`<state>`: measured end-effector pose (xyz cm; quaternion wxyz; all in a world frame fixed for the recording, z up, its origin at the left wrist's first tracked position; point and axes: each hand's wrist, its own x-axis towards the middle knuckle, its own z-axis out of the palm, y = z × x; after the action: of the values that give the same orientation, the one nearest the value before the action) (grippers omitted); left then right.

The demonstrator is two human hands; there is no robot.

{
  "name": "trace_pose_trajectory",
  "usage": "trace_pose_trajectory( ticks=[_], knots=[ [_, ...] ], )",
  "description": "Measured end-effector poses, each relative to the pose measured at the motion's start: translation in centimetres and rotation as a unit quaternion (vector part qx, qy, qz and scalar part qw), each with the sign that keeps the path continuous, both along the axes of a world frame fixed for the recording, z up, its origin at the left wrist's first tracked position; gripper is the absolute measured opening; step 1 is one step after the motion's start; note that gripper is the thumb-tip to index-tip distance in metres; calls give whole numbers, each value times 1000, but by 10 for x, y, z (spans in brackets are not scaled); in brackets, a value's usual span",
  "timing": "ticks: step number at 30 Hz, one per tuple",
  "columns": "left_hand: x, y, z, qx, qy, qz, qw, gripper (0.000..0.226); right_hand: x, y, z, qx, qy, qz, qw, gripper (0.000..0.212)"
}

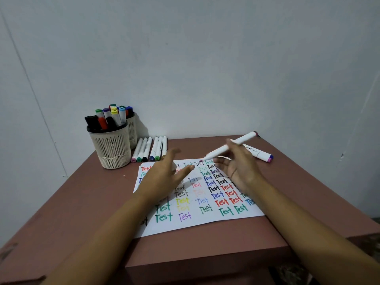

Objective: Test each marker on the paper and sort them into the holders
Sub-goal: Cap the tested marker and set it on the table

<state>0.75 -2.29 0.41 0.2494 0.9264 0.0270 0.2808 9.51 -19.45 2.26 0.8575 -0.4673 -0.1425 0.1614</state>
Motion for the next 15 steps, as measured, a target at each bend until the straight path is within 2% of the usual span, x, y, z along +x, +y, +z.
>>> trace_pose_trajectory(
  ticks=[3,6,7,11,15],
  knots=[
    [1,6,0,-48,-12,27,998,40,13,-15,0,47,58,-35,997,30],
    [4,11,0,-85,-16,53,995,37,21,-23,1,38,58,-61,996,17],
    [4,12,0,-96,-14,61,993,35,22,-24,2,17,41,-78,996,12],
    [7,17,-1,-138,17,71,988,32,27,-28,-1,-117,-34,-193,974,20],
    [8,23,-2,-129,44,59,989,40,36,-36,-7,-189,-30,-262,946,14]
  ],
)
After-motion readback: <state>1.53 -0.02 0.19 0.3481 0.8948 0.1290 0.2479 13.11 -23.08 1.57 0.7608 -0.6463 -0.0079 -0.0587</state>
